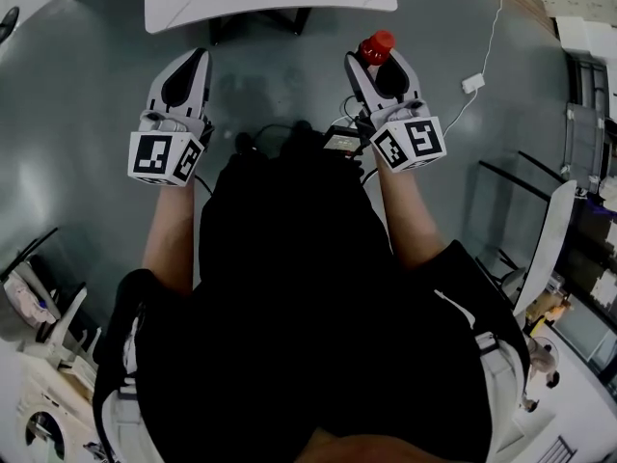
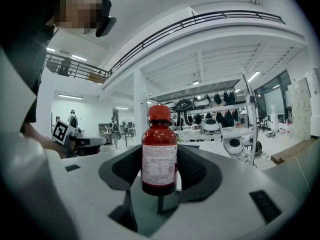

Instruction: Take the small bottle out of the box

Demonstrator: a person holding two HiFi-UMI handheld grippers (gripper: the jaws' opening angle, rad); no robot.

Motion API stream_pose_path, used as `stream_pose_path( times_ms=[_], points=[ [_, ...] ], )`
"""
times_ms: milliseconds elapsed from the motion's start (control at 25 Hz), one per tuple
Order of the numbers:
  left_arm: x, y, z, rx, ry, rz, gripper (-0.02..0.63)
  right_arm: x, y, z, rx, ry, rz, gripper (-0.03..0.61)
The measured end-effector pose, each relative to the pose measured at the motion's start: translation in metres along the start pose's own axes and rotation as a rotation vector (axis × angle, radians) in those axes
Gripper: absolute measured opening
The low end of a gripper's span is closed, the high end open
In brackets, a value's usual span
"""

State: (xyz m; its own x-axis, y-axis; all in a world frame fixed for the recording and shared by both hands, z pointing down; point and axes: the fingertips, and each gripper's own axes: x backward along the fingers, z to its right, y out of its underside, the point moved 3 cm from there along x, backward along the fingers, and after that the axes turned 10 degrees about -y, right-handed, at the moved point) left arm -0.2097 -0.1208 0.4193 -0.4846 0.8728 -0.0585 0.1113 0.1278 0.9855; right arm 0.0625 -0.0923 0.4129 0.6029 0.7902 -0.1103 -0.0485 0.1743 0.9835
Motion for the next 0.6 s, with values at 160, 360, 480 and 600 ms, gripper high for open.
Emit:
stream_pose_path(
  times_ms=[160,360,480,600],
  points=[
    [0.010,-0.011,0.017,-0.029,-0.003,0.003,0.017,0.009,-0.001,0.001,-0.007,-0.034,0.023,0.236],
    [0.017,-0.020,0.043,-0.037,-0.027,-0.008,0.017,0.015,-0.012,0.003,0.009,-0.104,0.067,0.236],
    [0.007,-0.015,0.072,-0.010,-0.042,-0.021,0.017,0.040,-0.018,0.020,-0.054,-0.135,0.105,0.236],
    [-0.003,-0.012,0.105,0.007,-0.046,-0.020,0.017,0.063,-0.018,0.038,-0.072,-0.141,0.113,0.236]
  ],
)
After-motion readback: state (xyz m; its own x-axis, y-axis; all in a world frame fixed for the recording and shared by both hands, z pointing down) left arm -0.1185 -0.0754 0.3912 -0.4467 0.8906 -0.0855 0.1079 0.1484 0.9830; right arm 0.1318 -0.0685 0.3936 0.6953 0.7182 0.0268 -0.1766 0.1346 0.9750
